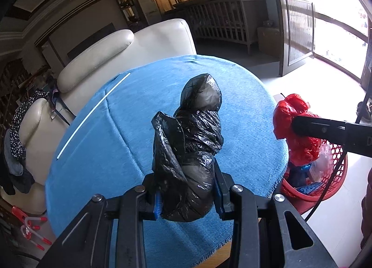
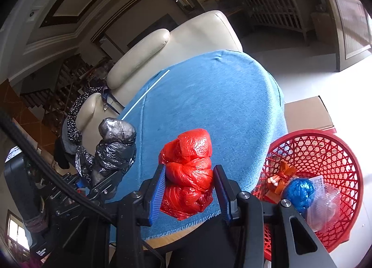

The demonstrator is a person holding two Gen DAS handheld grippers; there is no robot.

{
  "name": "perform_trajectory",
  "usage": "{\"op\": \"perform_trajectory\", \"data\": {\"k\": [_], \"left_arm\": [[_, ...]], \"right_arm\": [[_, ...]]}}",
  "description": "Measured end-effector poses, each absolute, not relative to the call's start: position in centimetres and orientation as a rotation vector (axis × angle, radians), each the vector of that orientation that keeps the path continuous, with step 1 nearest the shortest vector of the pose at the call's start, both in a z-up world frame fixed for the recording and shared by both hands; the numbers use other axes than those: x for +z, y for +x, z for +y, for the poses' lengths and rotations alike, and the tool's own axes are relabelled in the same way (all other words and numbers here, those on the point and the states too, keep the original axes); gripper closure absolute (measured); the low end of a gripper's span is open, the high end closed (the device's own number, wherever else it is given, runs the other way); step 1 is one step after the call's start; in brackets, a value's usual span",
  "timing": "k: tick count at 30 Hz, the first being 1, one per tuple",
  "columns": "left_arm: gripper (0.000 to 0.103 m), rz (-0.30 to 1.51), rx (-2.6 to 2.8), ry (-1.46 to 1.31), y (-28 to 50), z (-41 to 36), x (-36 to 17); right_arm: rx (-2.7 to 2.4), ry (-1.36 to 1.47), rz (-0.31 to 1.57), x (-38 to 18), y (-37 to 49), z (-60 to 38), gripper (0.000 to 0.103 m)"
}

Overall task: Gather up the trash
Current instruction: 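Carry the black bag and red bag with both tools toward the red wastebasket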

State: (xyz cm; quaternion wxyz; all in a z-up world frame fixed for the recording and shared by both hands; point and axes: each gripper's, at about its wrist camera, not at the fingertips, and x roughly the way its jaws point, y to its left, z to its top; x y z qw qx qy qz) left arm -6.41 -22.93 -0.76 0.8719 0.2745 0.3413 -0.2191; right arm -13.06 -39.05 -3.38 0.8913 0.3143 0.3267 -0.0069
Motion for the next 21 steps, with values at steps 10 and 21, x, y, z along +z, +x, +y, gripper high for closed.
{"op": "perform_trajectory", "data": {"k": [10, 21], "left_arm": [[0.066, 0.707, -0.479, 0.591, -6.6, -22.8, -0.8], [0.066, 0.705, -0.502, 0.612, -6.5, -22.8, -0.8]], "right_arm": [[-0.049, 0.675, 0.664, -3.8, -14.0, -40.5, 0.059], [-0.097, 0.702, 0.641, -4.1, -15.4, -42.2, 0.059]]}}
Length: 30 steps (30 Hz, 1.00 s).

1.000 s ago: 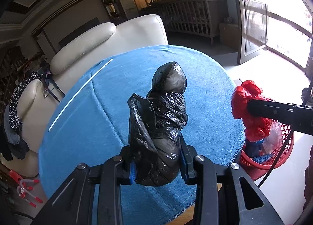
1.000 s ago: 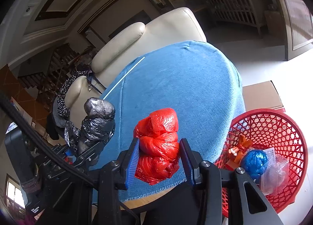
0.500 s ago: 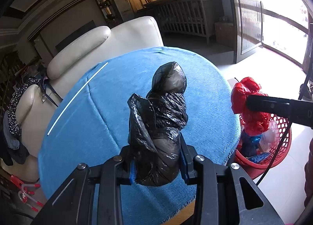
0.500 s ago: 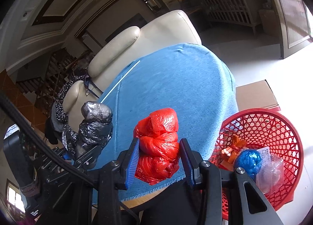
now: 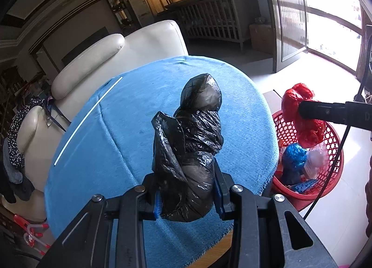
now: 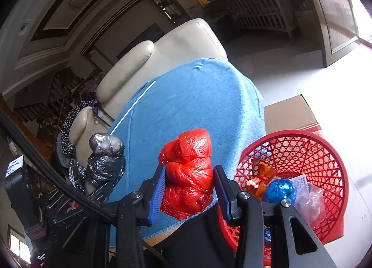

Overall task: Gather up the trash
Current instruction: 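Carry the black bag and red bag with both tools toward the red wastebasket, then lower both held bags over the red wastebasket opening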

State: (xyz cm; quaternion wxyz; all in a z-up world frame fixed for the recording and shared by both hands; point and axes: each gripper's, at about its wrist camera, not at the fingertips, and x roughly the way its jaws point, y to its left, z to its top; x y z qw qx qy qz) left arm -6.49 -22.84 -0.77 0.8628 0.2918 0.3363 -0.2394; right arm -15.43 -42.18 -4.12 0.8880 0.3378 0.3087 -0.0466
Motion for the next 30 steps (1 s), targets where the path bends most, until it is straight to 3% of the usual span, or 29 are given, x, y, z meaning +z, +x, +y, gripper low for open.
{"op": "perform_trajectory", "data": {"k": [30], "left_arm": [[0.066, 0.682, -0.562, 0.683, -7.9, -23.9, -0.8]], "right_arm": [[-0.186, 0.763, 0.598, -4.8, -18.8, -46.1, 0.059]]}}
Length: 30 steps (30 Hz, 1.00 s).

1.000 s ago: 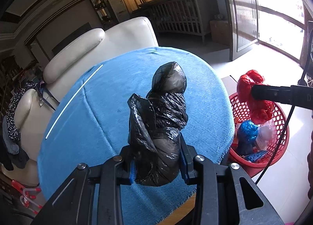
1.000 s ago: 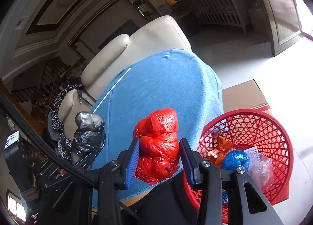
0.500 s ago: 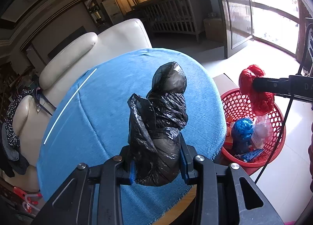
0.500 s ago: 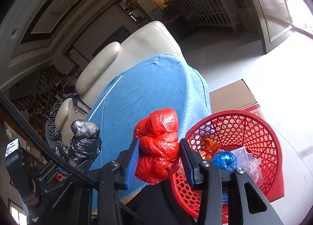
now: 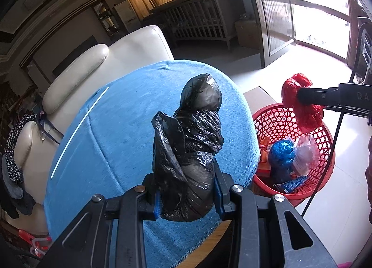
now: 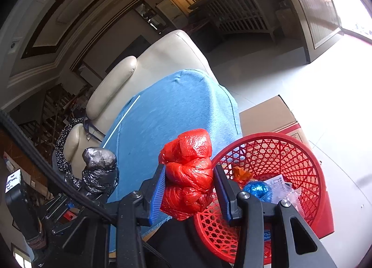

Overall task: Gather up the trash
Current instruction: 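Lower both held bags over the red wastebasket opening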

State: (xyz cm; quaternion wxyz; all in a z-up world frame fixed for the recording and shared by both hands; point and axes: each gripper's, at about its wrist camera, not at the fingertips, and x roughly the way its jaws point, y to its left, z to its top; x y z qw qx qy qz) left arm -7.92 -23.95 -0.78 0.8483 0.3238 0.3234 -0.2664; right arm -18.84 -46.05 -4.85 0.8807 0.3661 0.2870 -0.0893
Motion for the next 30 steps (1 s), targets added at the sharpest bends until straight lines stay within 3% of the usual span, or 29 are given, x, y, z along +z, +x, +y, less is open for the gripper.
{"op": "perform_trajectory", "data": {"k": [30], "left_arm": [[0.066, 0.66, -0.62, 0.735, -10.1, -26.6, -0.9]], "right_arm": [[-0.228, 0.809, 0.575, -5.4, -20.8, -48.1, 0.059]]}}
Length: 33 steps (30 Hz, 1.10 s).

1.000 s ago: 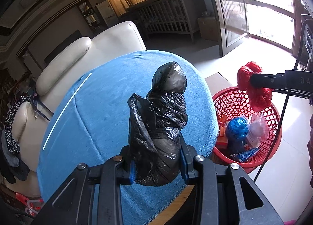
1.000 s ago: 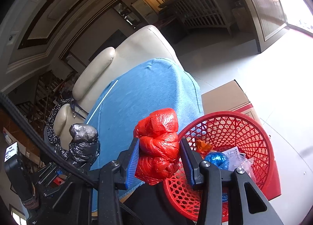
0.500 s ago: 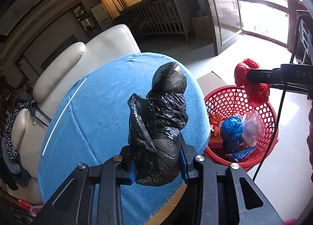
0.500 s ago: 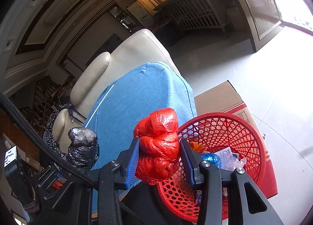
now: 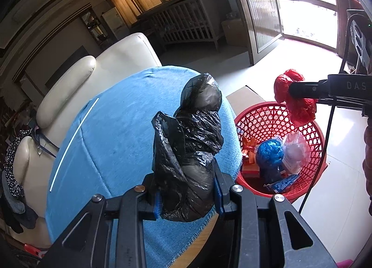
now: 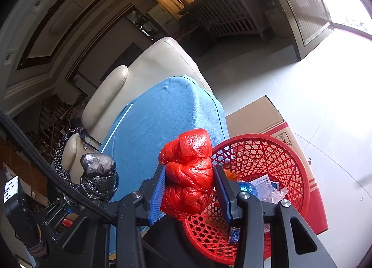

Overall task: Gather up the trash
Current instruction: 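Lower both held bags over the red wastebasket opening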

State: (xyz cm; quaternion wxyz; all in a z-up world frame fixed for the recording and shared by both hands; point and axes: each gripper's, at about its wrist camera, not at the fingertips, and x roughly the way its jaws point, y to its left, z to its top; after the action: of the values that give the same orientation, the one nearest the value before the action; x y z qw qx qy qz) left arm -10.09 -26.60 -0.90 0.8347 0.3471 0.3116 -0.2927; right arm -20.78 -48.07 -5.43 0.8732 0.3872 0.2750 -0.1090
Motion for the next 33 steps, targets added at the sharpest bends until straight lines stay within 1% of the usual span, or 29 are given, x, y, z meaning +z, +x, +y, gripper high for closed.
{"op": "perform_trajectory", "data": {"k": [33], "left_arm": [[0.066, 0.65, -0.678, 0.81, -12.0, -29.9, -2.0]], "right_arm": [[-0.28, 0.874, 0.535, -6.6, -23.9, -51.0, 0.059]]}}
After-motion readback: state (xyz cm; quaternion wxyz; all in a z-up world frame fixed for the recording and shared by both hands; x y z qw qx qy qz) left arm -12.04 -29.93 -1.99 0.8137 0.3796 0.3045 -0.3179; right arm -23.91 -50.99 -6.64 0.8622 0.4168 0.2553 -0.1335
